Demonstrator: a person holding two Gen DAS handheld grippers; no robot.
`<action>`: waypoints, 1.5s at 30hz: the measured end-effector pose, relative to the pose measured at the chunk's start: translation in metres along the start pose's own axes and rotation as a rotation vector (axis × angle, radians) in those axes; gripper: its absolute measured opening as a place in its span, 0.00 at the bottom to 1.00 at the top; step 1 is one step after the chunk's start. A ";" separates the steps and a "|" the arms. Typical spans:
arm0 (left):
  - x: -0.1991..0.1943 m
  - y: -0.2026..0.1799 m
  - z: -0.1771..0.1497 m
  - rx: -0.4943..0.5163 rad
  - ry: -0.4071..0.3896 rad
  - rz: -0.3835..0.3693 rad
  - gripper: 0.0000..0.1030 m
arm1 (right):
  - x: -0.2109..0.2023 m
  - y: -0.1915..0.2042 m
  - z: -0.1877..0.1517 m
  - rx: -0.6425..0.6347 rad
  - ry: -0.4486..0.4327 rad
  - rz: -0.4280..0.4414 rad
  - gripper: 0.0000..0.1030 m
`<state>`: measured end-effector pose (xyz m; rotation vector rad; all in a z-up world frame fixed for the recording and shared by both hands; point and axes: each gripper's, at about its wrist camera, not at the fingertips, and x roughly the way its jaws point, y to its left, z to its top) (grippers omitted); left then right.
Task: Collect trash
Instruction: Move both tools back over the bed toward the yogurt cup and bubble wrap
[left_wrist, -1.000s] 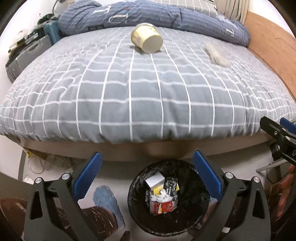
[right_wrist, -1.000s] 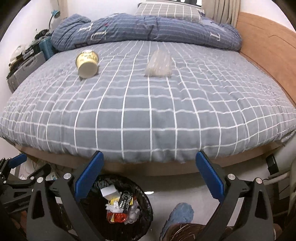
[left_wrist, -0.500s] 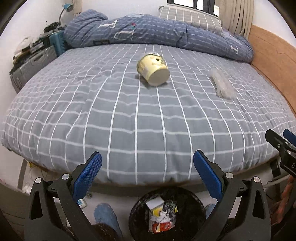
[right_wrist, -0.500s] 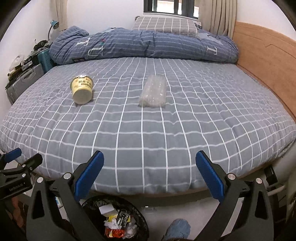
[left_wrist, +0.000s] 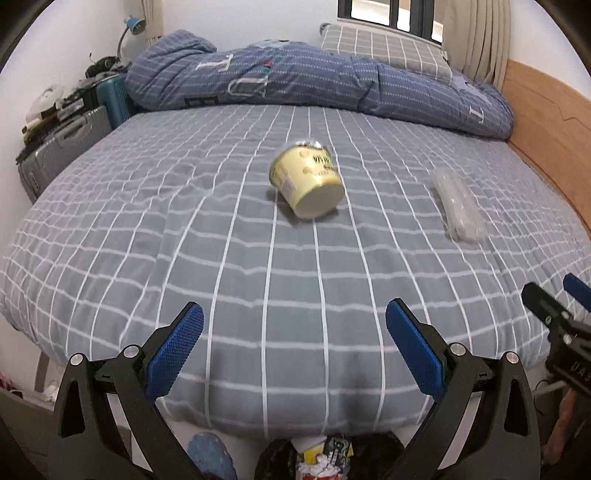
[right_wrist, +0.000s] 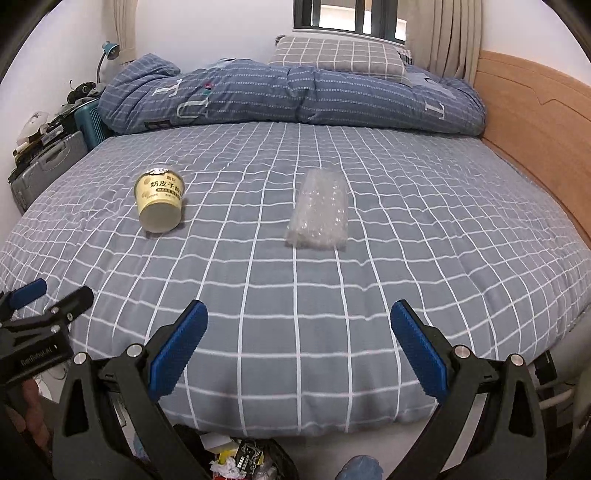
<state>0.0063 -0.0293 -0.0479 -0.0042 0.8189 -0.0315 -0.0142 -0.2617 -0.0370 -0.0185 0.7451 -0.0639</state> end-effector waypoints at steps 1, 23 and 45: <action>0.003 0.000 0.005 0.000 -0.005 0.002 0.94 | 0.003 0.000 0.003 0.000 -0.002 -0.002 0.93; 0.082 -0.005 0.078 0.002 0.016 0.032 0.94 | 0.092 -0.019 0.068 0.048 0.047 -0.021 0.93; 0.152 -0.015 0.126 -0.023 0.050 0.033 0.94 | 0.178 -0.039 0.107 0.096 0.137 -0.030 0.83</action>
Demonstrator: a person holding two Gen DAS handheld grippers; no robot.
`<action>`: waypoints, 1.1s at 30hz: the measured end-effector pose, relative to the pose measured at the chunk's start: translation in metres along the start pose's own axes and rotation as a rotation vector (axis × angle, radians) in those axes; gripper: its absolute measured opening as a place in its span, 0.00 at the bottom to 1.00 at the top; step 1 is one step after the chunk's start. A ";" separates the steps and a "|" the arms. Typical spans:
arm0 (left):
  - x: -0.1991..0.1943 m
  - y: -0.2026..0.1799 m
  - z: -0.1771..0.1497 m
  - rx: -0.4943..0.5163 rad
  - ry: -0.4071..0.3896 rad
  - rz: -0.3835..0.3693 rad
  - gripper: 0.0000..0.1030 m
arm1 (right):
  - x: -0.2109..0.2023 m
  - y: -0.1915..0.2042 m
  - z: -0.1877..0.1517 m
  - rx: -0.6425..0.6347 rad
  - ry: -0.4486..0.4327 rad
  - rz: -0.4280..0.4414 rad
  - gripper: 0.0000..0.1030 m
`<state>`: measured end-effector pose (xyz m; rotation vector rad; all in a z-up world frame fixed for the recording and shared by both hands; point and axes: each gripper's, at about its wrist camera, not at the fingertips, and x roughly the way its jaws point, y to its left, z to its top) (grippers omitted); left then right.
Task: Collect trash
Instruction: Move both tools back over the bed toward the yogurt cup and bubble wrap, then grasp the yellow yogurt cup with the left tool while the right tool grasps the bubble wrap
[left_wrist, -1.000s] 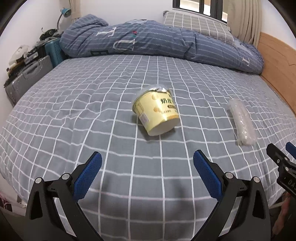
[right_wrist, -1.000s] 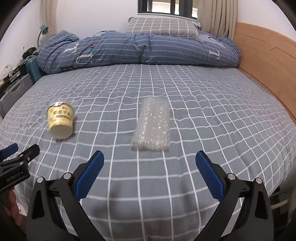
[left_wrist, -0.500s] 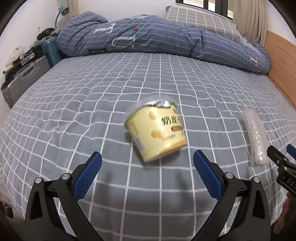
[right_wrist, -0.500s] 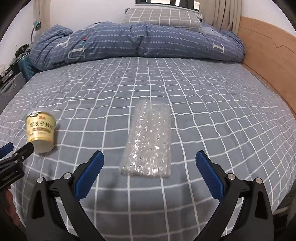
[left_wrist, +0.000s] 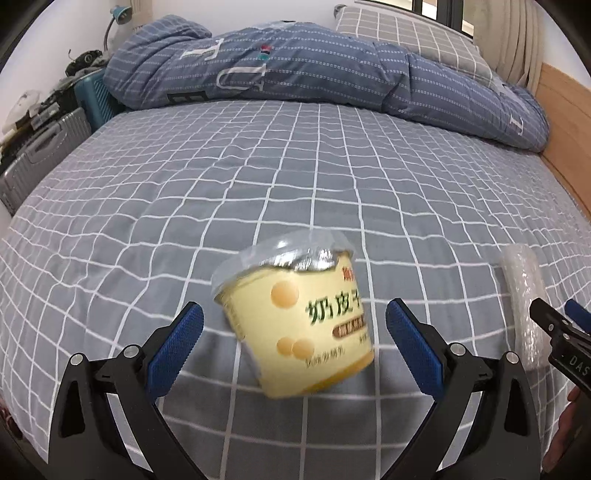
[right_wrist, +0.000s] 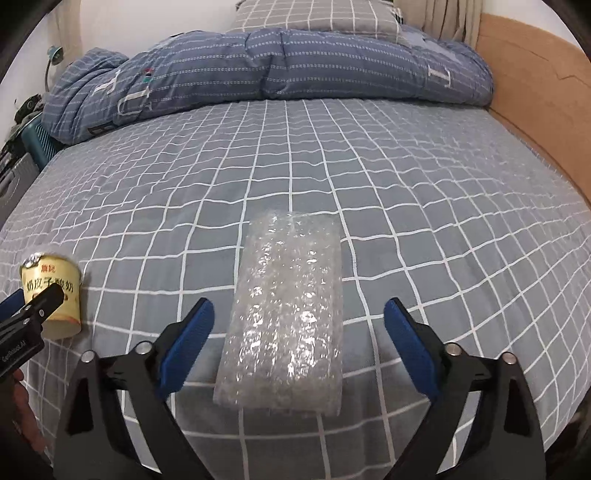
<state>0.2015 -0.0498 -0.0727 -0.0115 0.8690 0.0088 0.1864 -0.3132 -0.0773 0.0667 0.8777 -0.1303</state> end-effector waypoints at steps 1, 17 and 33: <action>0.003 -0.001 0.001 0.000 0.003 0.006 0.94 | 0.003 -0.001 0.002 0.009 0.008 0.007 0.82; 0.029 0.005 0.000 -0.010 0.053 0.014 0.83 | 0.024 0.007 -0.004 -0.026 0.078 0.047 0.31; 0.016 0.002 0.003 -0.003 0.022 0.003 0.82 | 0.011 0.006 0.000 -0.020 0.053 0.032 0.19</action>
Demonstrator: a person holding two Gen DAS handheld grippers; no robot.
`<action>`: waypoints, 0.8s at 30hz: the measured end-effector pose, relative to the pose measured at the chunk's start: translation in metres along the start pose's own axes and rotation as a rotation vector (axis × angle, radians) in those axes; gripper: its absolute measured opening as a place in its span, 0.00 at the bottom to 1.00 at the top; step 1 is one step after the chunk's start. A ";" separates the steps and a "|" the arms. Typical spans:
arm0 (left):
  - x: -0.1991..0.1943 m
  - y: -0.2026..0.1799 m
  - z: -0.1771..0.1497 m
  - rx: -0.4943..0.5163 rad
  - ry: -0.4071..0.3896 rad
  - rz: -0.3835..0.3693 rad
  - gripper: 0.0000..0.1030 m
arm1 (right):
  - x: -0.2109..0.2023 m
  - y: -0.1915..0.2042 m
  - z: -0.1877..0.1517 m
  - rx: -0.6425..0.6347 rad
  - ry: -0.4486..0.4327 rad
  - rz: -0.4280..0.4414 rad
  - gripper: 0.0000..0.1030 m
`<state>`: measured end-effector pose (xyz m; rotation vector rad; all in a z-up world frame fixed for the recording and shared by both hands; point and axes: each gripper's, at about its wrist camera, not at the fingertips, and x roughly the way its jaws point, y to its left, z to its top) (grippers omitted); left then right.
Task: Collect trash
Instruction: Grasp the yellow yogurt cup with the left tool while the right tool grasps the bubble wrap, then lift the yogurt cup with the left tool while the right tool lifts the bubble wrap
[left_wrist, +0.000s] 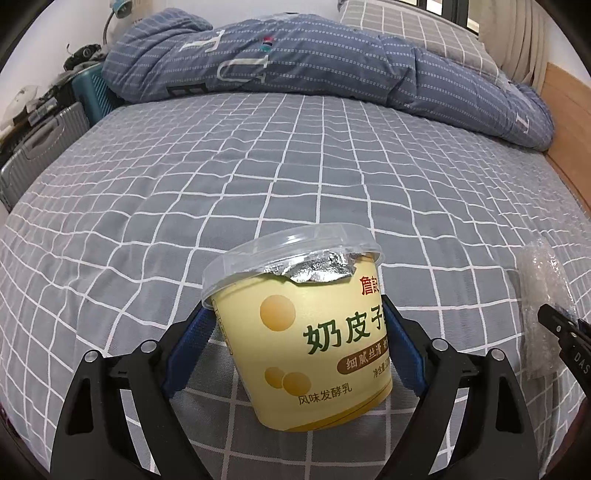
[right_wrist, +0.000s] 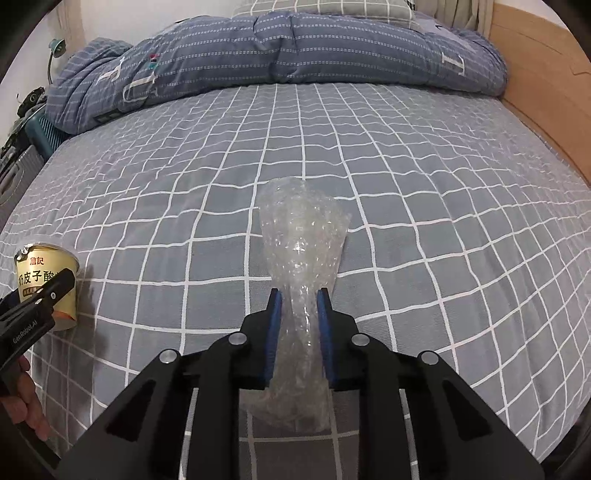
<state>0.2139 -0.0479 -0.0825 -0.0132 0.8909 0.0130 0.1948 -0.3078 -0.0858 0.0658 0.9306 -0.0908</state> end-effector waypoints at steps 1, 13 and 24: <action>-0.002 -0.001 0.000 0.003 -0.004 -0.002 0.82 | -0.001 0.000 0.000 -0.001 -0.003 -0.001 0.19; -0.030 -0.012 -0.001 0.037 -0.053 -0.036 0.82 | -0.029 0.002 0.001 -0.012 -0.063 -0.018 0.19; -0.055 -0.018 -0.010 0.028 -0.054 -0.105 0.82 | -0.056 0.010 -0.012 -0.038 -0.097 -0.026 0.19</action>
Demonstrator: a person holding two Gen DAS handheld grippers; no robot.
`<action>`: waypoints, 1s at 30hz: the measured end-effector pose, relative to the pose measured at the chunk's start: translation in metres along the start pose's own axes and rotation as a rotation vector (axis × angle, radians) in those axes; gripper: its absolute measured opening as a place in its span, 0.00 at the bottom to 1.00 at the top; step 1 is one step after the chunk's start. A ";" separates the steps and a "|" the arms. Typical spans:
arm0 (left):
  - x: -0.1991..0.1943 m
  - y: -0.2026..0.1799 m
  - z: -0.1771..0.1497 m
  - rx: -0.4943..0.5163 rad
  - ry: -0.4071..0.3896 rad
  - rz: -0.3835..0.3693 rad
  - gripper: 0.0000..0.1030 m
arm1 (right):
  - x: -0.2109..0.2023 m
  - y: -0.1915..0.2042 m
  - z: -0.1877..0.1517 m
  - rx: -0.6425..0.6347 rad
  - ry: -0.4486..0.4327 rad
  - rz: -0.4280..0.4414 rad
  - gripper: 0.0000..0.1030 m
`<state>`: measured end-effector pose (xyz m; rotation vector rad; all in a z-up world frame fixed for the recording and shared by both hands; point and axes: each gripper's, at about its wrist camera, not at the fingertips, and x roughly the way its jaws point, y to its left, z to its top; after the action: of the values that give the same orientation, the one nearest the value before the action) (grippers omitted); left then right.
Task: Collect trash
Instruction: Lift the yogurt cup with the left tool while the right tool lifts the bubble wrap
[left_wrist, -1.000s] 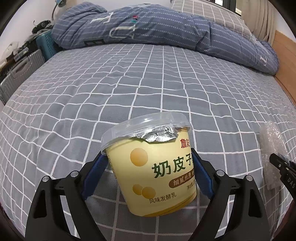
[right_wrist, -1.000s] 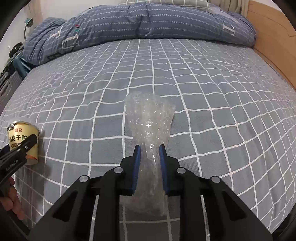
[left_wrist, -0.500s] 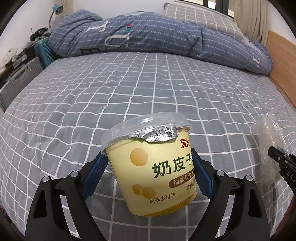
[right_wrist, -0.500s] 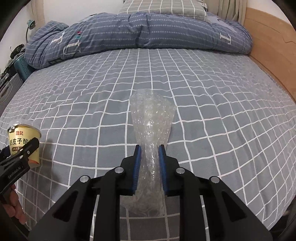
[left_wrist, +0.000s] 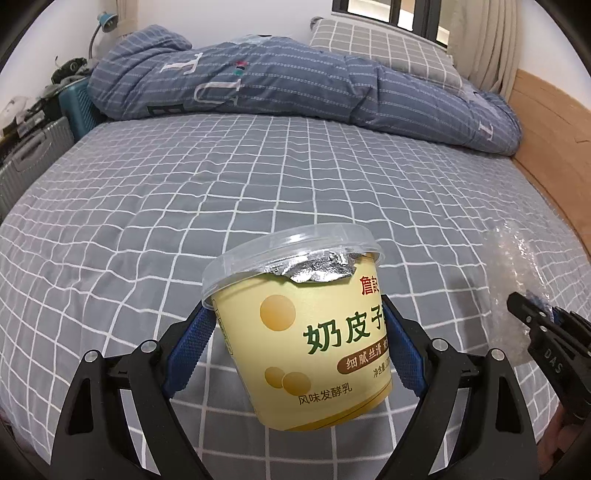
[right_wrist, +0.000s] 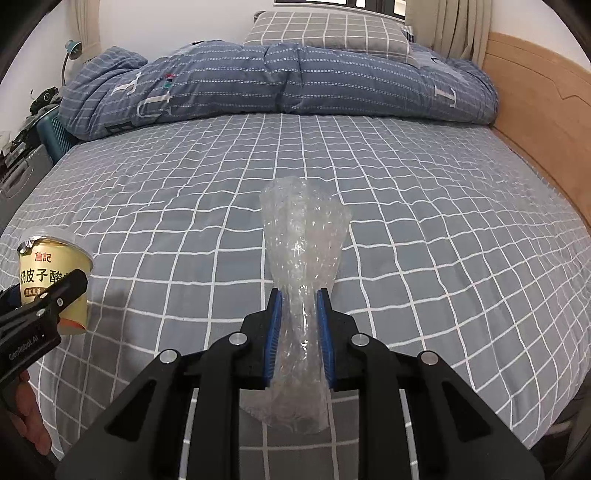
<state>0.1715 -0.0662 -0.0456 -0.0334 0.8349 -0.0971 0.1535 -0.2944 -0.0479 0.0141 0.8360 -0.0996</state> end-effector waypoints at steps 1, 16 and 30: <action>-0.002 0.000 -0.002 -0.001 0.002 -0.003 0.82 | -0.001 0.000 -0.001 0.000 0.000 0.001 0.19; -0.036 0.003 -0.028 0.015 -0.001 0.002 0.82 | -0.045 0.007 -0.021 -0.017 -0.042 0.000 0.19; -0.078 0.010 -0.037 0.025 -0.021 0.001 0.82 | -0.086 0.019 -0.030 -0.034 -0.072 0.017 0.19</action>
<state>0.0926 -0.0479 -0.0140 -0.0102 0.8130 -0.1065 0.0754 -0.2670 -0.0050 -0.0145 0.7653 -0.0691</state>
